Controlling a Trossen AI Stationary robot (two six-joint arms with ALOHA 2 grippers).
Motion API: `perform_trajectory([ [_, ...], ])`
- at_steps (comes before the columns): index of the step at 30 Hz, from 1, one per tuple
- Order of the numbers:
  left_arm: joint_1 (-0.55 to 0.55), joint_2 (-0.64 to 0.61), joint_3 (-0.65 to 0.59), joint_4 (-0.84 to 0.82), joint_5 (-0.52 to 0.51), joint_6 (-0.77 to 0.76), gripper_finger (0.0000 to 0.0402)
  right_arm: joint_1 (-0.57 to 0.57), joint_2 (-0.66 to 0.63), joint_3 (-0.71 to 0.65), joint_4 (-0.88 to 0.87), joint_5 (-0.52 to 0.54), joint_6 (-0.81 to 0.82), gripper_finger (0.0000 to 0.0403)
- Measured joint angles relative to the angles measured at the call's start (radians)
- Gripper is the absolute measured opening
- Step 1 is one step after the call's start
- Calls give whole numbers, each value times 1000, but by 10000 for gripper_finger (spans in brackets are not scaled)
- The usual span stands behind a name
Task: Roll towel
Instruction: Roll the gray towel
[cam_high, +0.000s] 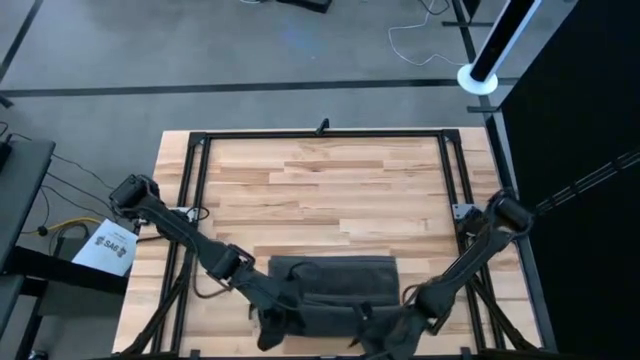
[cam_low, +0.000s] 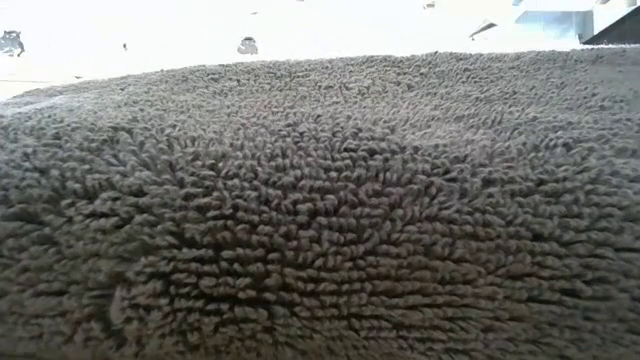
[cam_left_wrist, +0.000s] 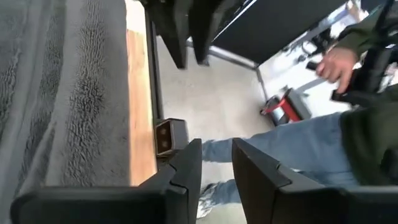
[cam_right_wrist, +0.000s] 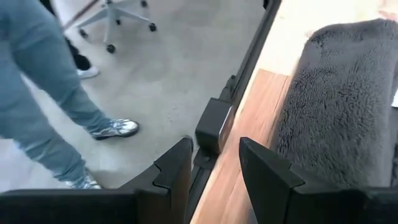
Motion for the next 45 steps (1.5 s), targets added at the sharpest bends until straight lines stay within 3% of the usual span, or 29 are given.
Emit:
perform_trajectory([
  [10,91,169,-2,149,141,97,58,8,40,168,-181,34,103,123],
  [14,106,222,-2,221,242,102,56,19,39,198,-244,34,132,123],
  [27,166,260,-2,204,118,110,56,19,40,198,-257,32,121,123],
  [45,158,231,22,186,177,87,56,-1,40,197,-301,31,89,123],
])
